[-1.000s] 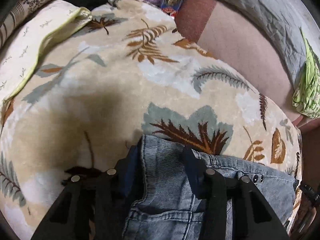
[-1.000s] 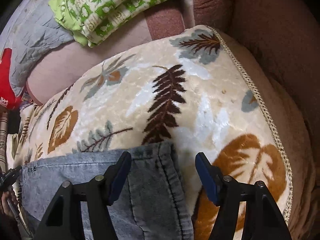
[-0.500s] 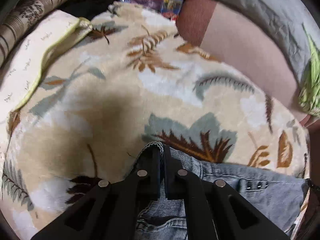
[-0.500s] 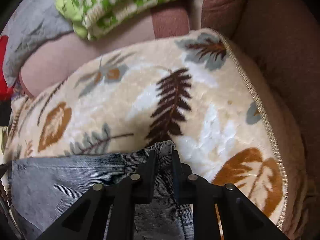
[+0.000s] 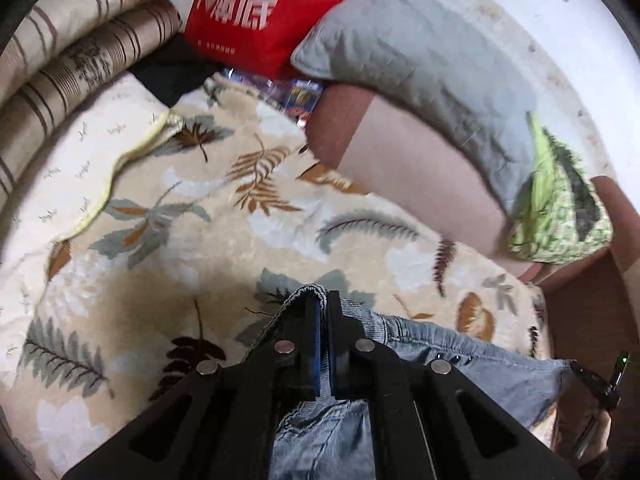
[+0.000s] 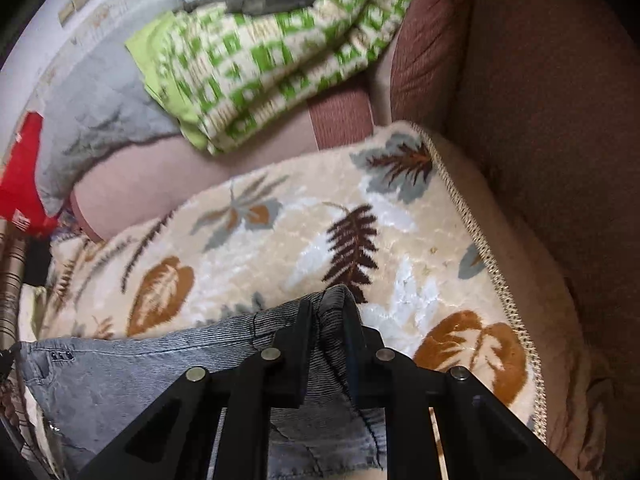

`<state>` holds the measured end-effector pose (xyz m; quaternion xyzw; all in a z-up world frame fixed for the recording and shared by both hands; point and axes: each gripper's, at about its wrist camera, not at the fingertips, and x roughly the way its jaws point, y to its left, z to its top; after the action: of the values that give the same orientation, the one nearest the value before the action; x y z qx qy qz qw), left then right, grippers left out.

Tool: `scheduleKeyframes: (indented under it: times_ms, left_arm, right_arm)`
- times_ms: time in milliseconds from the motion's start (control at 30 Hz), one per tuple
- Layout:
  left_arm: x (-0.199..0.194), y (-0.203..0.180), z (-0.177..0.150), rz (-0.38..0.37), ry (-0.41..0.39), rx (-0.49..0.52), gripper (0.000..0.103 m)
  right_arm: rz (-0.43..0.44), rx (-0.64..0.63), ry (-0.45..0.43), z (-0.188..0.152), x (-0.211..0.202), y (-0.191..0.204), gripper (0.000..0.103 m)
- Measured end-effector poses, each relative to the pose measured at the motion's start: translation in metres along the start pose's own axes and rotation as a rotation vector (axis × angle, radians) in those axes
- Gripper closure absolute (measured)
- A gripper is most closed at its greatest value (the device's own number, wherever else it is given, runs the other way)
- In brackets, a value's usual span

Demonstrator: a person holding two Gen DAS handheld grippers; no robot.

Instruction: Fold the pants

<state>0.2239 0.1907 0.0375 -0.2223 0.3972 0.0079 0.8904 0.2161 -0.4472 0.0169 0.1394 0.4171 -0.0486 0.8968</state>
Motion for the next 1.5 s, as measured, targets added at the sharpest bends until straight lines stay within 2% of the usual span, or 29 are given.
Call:
scheduleKeyframes:
  times_ms: [100,167,233,300,400,433,500,567,600,633,667,700,733,767,800,900,1000,1067,1100,1133,1200,1300,1367,1400,1467,1500]
  left_arm:
    - [-0.042,0.000,-0.012,-0.043,-0.043,0.018,0.101]
    - [-0.075,0.006,-0.032,-0.069,-0.072,0.035,0.101]
    - [-0.099,0.020,-0.055,-0.082,-0.078,0.055,0.100]
    - [-0.118,0.040,-0.089,-0.087,-0.059,0.065,0.100]
    - [-0.124,0.077,-0.136,-0.064,0.029,0.048,0.097]
    - [-0.122,0.091,-0.150,-0.042,0.074,0.028,0.096]
    - [-0.116,0.110,-0.169,0.052,0.146,0.005,0.095]
    - [-0.117,0.120,-0.176,0.150,0.160,0.005,0.095]
    - [-0.120,0.120,-0.176,0.162,0.151,0.005,0.092]
    - [-0.126,0.116,-0.174,0.159,0.132,0.006,0.090]
    - [-0.130,0.109,-0.170,0.154,0.114,0.011,0.082]
    - [-0.135,0.099,-0.167,0.152,0.089,0.024,0.068]
    - [-0.138,0.090,-0.165,0.150,0.067,0.033,0.059]
    - [-0.142,0.077,-0.163,0.143,0.032,0.036,0.043]
    - [-0.145,0.070,-0.164,0.137,0.005,0.040,0.039]
    - [-0.139,0.045,-0.173,0.135,-0.029,0.090,0.039]
    - [-0.113,0.028,-0.191,0.180,0.006,0.136,0.039]
    - [-0.082,0.025,-0.207,0.244,0.069,0.186,0.039]
    - [-0.069,0.026,-0.214,0.291,0.113,0.207,0.038]
    - [-0.057,0.030,-0.221,0.322,0.156,0.217,0.038]
    - [-0.055,0.038,-0.228,0.297,0.140,0.190,0.035]
    - [-0.065,0.042,-0.223,0.283,0.139,0.172,0.034]
    - [-0.072,0.040,-0.217,0.316,0.127,0.173,0.034]
    - [-0.079,0.038,-0.213,0.316,0.106,0.170,0.034]
    - [-0.095,0.030,-0.205,0.292,0.051,0.163,0.034]
    - [-0.098,0.025,-0.204,0.282,0.033,0.170,0.033]
  right_arm:
    - [0.039,0.016,-0.057,-0.006,-0.038,-0.002,0.088]
    - [0.072,0.022,-0.099,-0.021,-0.070,-0.006,0.088]
    - [0.107,0.032,-0.139,-0.050,-0.108,-0.015,0.088]
    - [0.121,0.044,-0.148,-0.083,-0.129,-0.024,0.088]
    - [0.131,0.062,-0.089,-0.157,-0.141,-0.043,0.084]
    - [0.140,0.087,-0.043,-0.185,-0.138,-0.053,0.084]
    - [0.138,0.148,0.063,-0.230,-0.126,-0.071,0.079]
    - [0.072,0.218,0.121,-0.260,-0.120,-0.089,0.068]
    - [0.077,0.259,0.113,-0.267,-0.124,-0.096,0.051]
    - [0.083,0.303,0.091,-0.271,-0.131,-0.102,0.042]
    - [0.087,0.329,0.062,-0.270,-0.140,-0.103,0.042]
    - [0.095,0.335,0.042,-0.268,-0.147,-0.101,0.040]
    - [0.110,0.327,0.037,-0.264,-0.153,-0.095,0.036]
    - [0.121,0.313,0.046,-0.260,-0.155,-0.088,0.034]
    - [0.132,0.305,0.058,-0.257,-0.154,-0.081,0.034]
    - [0.138,0.355,0.102,-0.255,-0.142,-0.071,0.034]
    - [0.146,0.438,0.144,-0.266,-0.125,-0.073,0.035]
    - [0.130,0.444,0.162,-0.266,-0.112,-0.072,0.049]
    - [0.111,0.441,0.174,-0.266,-0.107,-0.071,0.070]
    - [0.085,0.427,0.182,-0.266,-0.104,-0.070,0.082]
    - [0.042,0.388,0.174,-0.266,-0.108,-0.070,0.085]
    - [-0.026,0.273,0.145,-0.270,-0.126,-0.062,0.085]
    - [-0.066,0.208,0.205,-0.277,-0.114,-0.059,0.085]
    - [-0.077,0.200,0.214,-0.279,-0.108,-0.060,0.081]
    - [-0.075,0.218,0.191,-0.279,-0.111,-0.063,0.066]
    - [-0.089,0.219,0.192,-0.277,-0.114,-0.065,0.048]
